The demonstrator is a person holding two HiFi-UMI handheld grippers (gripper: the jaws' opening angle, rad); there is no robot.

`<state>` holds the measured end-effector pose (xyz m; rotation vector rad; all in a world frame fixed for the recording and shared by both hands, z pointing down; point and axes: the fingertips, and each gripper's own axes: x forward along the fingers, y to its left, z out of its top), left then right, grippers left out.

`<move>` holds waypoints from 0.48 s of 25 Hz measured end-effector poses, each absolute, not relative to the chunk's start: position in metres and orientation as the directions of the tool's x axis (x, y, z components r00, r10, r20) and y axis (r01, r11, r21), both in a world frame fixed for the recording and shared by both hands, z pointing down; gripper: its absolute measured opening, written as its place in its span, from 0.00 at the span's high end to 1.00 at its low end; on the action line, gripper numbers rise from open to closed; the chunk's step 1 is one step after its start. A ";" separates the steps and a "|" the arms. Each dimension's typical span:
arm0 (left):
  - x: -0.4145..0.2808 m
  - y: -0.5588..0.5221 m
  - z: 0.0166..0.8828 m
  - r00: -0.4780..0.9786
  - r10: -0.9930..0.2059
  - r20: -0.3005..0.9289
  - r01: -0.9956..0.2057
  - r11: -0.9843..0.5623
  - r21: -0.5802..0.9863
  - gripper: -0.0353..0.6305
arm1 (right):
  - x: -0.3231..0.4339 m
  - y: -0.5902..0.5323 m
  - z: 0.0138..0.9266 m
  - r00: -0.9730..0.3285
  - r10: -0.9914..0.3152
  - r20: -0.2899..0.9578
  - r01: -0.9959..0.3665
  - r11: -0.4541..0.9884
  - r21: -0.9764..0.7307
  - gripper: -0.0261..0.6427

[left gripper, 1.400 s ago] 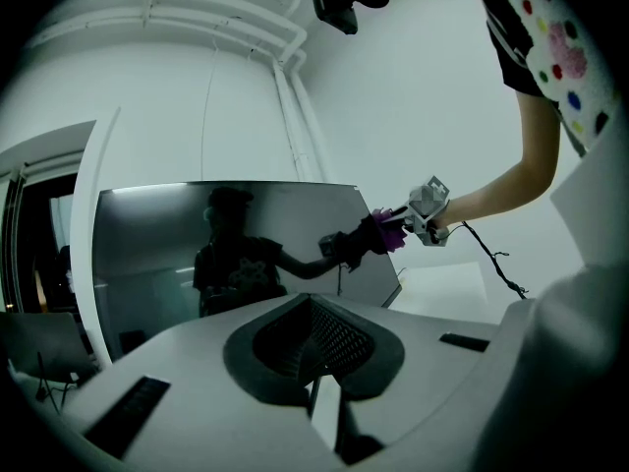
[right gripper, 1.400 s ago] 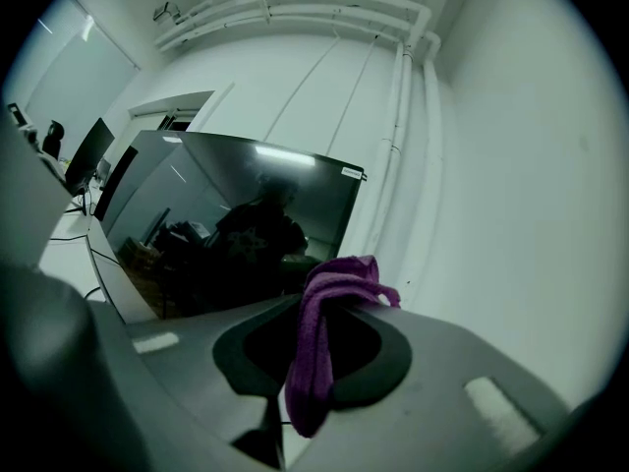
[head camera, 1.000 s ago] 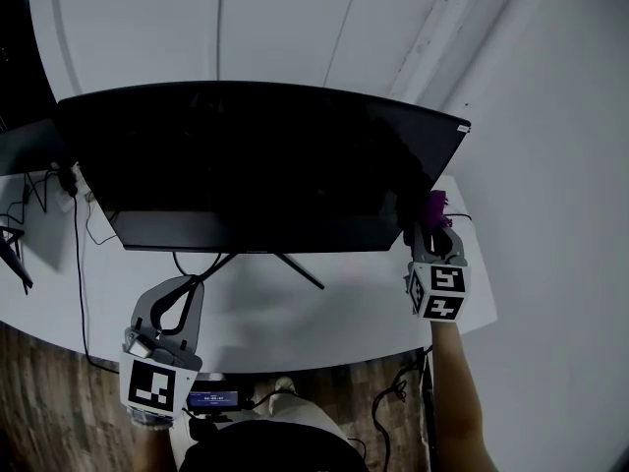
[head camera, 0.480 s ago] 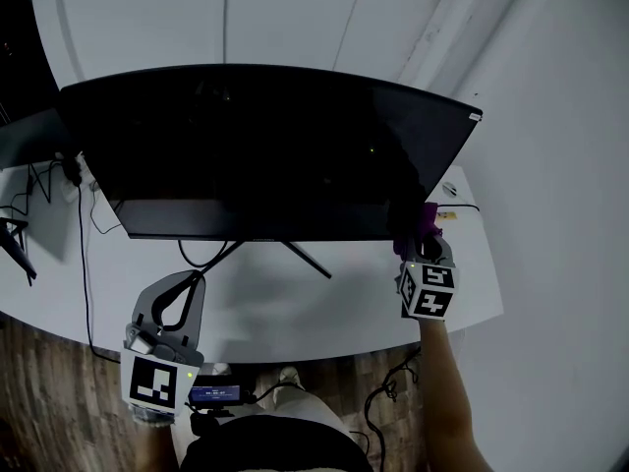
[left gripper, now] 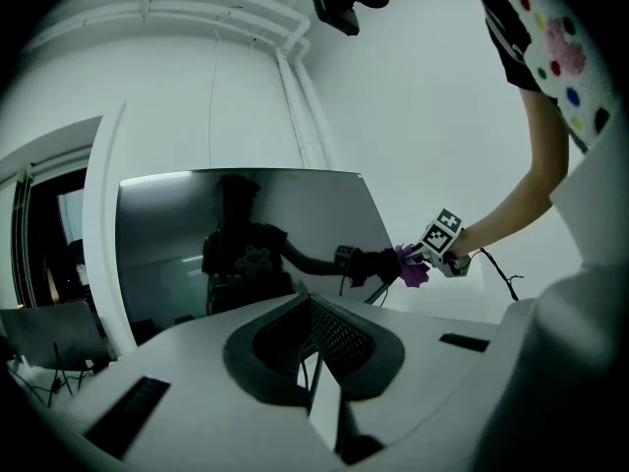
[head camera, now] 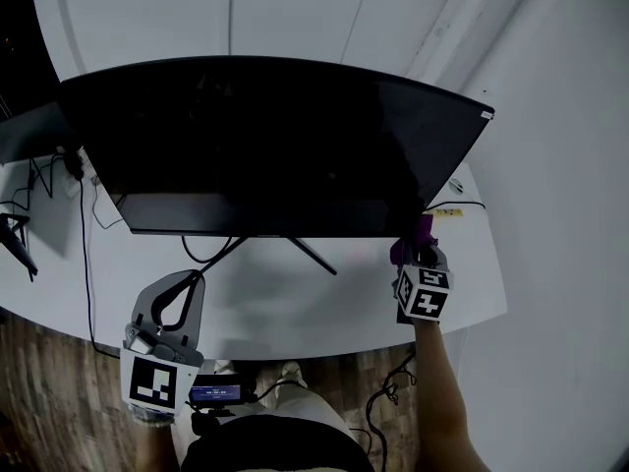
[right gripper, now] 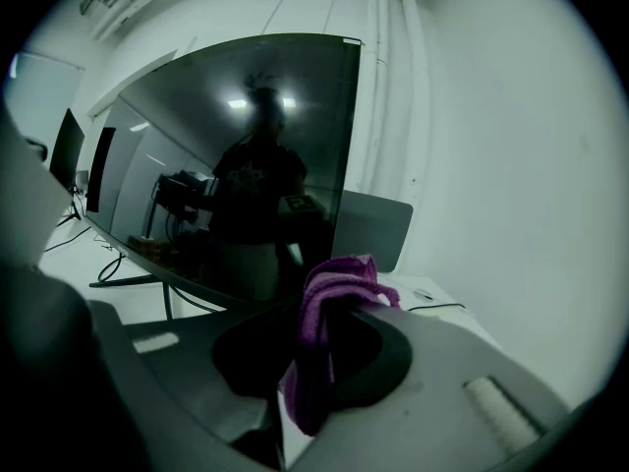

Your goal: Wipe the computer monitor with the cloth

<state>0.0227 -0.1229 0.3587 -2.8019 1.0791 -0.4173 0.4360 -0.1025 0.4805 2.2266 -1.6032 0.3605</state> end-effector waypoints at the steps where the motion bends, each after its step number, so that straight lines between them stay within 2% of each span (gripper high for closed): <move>1: 0.022 -0.123 0.360 0.709 -0.671 0.217 -0.641 -0.741 -0.200 0.94 | 0.436 -0.102 0.484 0.320 -0.849 0.421 -0.947 -0.290 0.135 0.86; 12: 0.013 -0.128 0.367 0.696 -0.677 0.239 -0.646 -0.736 -0.203 0.94 | 0.431 -0.097 0.511 0.331 -0.826 0.457 -0.935 -0.351 0.042 0.86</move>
